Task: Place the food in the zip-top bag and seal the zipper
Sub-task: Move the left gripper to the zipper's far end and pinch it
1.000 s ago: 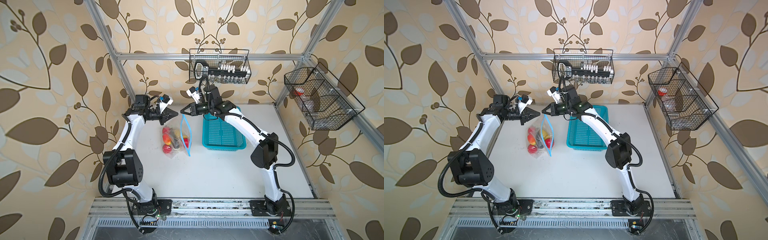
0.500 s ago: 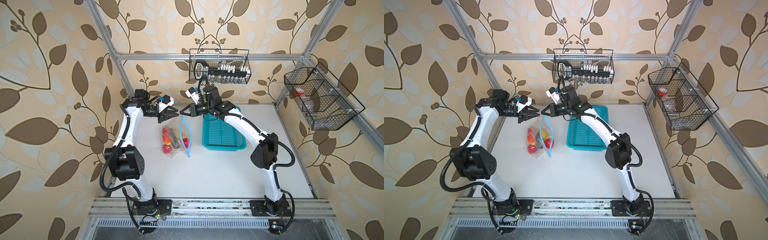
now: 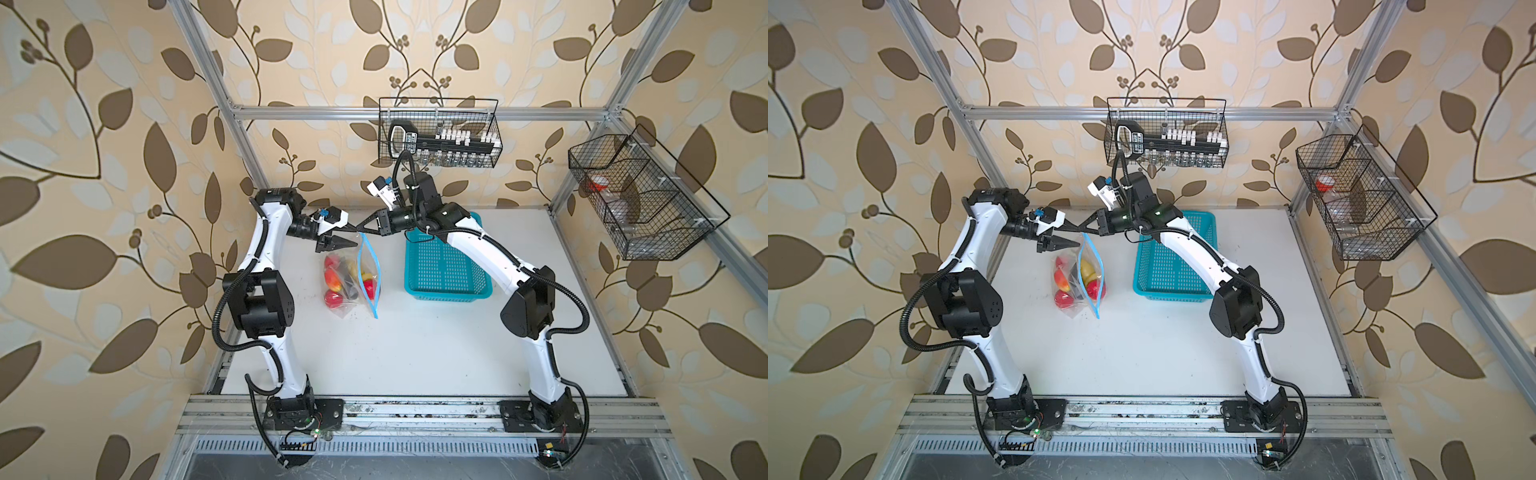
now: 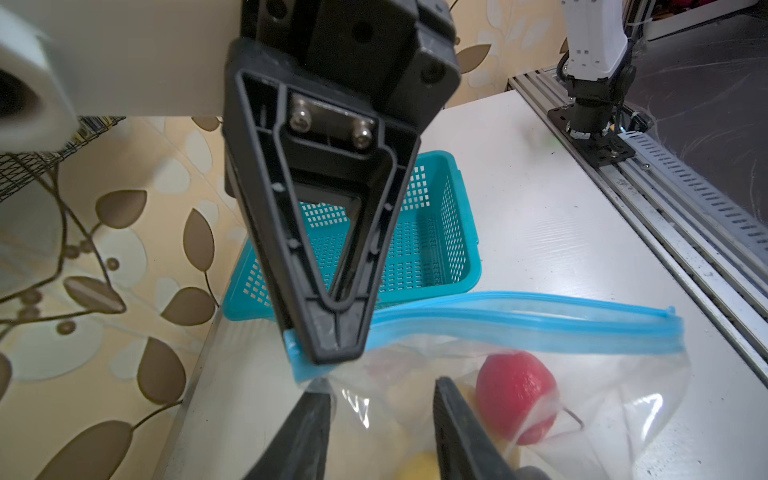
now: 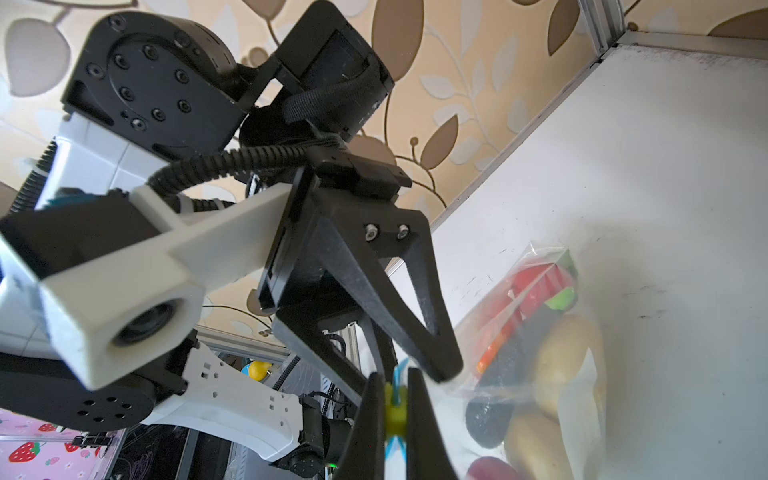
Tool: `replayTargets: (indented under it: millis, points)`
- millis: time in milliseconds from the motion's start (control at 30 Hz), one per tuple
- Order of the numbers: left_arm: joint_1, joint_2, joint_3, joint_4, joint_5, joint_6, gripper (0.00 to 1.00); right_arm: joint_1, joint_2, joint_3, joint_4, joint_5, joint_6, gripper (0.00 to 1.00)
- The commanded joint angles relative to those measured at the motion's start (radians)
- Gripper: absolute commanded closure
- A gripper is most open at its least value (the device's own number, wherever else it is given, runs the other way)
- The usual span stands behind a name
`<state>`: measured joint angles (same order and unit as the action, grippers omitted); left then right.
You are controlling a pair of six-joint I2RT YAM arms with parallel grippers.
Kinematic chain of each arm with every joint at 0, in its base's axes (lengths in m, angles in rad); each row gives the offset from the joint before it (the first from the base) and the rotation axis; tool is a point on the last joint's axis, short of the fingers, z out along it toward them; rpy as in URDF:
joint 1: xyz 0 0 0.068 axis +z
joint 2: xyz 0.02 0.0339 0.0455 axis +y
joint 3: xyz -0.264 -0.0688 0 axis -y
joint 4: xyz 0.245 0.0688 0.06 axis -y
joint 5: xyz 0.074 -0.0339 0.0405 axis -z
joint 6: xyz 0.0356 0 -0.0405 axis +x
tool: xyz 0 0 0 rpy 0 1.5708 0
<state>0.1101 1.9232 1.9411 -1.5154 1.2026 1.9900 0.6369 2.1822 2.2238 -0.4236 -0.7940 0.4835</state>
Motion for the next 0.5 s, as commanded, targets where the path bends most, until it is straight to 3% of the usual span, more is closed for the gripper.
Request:
replayTargets:
  millis: [0, 333, 367, 467]
  points:
    - [-0.008, -0.049, 0.002, -0.171, 0.076, 0.059, 0.57, 0.014, -0.03, -0.001, -0.002, -0.028, -0.035, 1.0]
    - [-0.006, -0.045, 0.017, -0.172, 0.079, 0.044, 0.59, 0.026, -0.032, 0.002, -0.026, -0.027, -0.063, 1.0]
    - [-0.006, -0.045, 0.016, -0.176, 0.085, 0.045, 0.62, 0.027, -0.032, 0.006, -0.026, -0.027, -0.062, 1.0]
    - [-0.006, -0.047, 0.016, -0.212, 0.127, 0.051, 0.85, 0.026, -0.026, 0.015, -0.028, -0.026, -0.062, 1.0]
